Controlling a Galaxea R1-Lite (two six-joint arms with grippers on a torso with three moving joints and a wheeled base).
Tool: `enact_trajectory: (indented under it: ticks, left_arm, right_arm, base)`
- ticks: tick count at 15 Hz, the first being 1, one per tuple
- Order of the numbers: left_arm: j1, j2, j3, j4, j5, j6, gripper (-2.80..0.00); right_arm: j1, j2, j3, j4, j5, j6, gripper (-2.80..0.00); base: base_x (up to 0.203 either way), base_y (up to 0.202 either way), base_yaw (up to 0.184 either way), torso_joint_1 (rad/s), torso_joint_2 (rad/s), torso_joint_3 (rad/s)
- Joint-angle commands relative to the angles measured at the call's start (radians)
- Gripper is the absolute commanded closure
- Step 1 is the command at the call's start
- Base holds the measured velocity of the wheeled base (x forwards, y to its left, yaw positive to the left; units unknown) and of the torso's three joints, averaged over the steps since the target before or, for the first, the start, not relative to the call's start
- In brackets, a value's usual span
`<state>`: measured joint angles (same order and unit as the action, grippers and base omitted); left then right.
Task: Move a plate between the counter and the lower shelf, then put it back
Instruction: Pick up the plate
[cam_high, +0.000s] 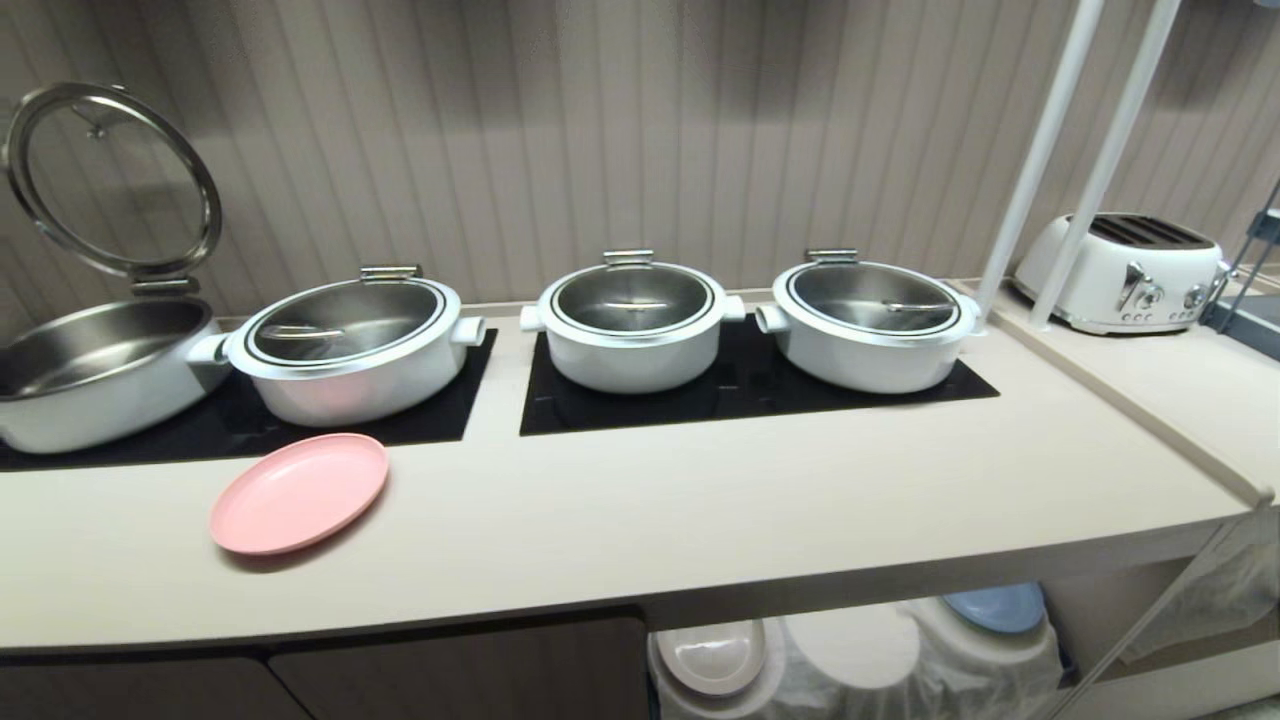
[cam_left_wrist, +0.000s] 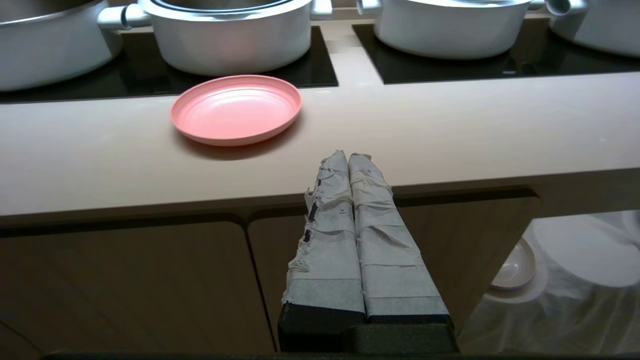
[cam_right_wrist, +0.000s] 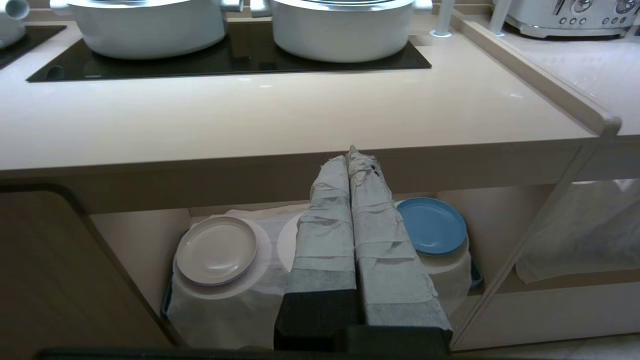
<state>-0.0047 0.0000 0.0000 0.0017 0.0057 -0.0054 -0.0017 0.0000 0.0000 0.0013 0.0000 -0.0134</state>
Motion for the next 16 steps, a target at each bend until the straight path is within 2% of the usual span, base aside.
enact_trajectory:
  ticks: [1, 10, 16]
  left_arm:
    - [0.0, 0.002, 0.0, 0.0, 0.0, -0.001, 0.0]
    - [0.0, 0.002, 0.0, 0.0, 0.0, 0.001, 0.0]
    - [0.0, 0.002, 0.0, 0.0, -0.001, 0.002, 0.0]
  right_arm:
    - [0.0, 0.0, 0.0, -0.001, 0.0, 0.0, 0.0]
    - [0.0, 0.0, 0.0, 0.0, 0.0, 0.0, 0.0]
    - [0.0, 0.0, 0.0, 0.0, 0.0, 0.0, 0.0]
  base:
    - [0.0, 0.192, -0.001, 0.006, 0.0, -0.004]
    - [0.0, 0.192, -0.003, 0.001, 0.0, 0.001]
    - [0.0, 0.018, 0.0, 0.0, 0.0, 0.001]
